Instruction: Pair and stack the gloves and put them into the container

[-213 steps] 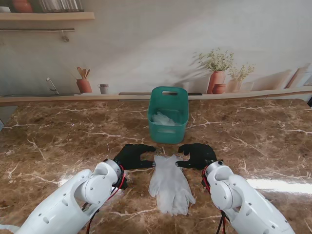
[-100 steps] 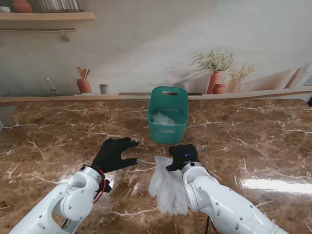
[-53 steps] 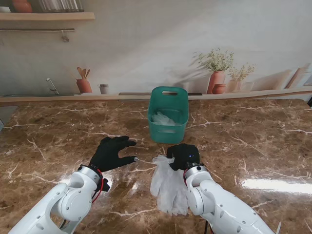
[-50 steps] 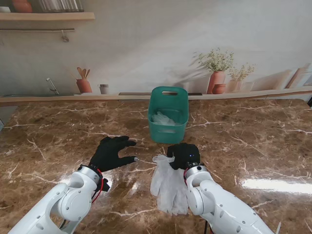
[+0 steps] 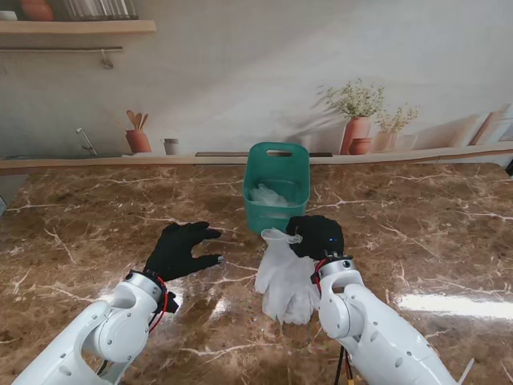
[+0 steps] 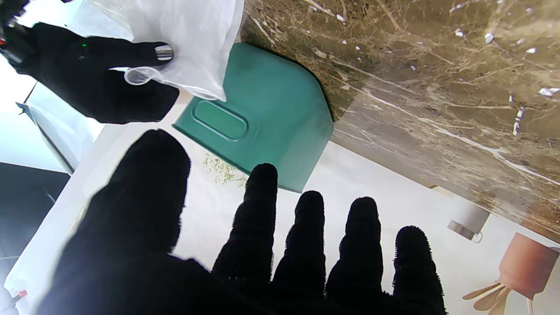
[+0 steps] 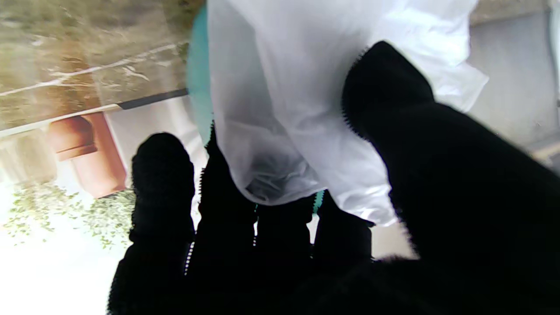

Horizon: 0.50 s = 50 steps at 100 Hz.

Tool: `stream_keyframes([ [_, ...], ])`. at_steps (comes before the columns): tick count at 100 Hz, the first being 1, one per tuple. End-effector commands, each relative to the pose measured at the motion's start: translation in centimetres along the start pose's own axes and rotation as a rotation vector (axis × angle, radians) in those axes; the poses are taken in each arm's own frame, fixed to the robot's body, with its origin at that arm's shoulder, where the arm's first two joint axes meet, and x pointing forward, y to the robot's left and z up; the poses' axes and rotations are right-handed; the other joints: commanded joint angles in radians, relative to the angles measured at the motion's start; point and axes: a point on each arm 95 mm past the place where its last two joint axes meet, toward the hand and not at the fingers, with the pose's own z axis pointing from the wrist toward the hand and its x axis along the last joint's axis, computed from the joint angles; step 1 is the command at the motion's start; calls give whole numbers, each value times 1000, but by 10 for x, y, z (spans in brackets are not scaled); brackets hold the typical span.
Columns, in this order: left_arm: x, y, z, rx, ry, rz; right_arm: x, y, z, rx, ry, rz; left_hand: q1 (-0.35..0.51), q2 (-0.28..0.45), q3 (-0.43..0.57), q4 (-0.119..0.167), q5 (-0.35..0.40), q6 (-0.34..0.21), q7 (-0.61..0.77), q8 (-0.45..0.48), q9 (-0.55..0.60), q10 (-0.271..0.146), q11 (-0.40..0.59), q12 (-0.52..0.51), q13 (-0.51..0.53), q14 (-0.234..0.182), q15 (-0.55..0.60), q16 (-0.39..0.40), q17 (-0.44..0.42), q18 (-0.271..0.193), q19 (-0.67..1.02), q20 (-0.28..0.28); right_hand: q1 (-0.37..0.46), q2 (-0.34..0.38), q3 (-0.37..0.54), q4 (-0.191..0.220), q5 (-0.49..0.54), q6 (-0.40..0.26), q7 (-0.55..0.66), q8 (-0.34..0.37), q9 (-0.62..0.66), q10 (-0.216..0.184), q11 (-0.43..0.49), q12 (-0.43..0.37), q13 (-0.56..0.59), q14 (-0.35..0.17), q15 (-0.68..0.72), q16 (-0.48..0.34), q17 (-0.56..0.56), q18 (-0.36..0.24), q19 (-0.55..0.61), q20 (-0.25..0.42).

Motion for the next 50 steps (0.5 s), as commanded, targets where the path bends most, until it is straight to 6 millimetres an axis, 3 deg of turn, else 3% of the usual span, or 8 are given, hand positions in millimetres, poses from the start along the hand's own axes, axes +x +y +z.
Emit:
stream_keyframes([
  [1, -1, 3, -1, 1, -2, -3, -3, -2, -12, 19, 37, 15, 28, 36, -25, 24, 19, -30, 6, 12, 15, -16, -22, -14, -2, -46, -32, -8, -19, 5, -43, 18, 27, -30, 16, -2, 3, -18, 33, -2, 34, -24, 22, 20, 22, -22, 25, 19, -3, -11, 40, -13],
  [50, -1, 5, -2, -4, 8, -3, -2, 5, -71, 209, 314, 88, 34, 43, -34, 25, 14, -27, 0, 12, 15, -13, -24, -15, -2, -47, -35, -7, -13, 2, -54, 31, 8, -94, 78, -26, 37, -53, 26, 0, 63, -42, 22, 30, 34, -31, 29, 34, 6, -7, 28, -21],
])
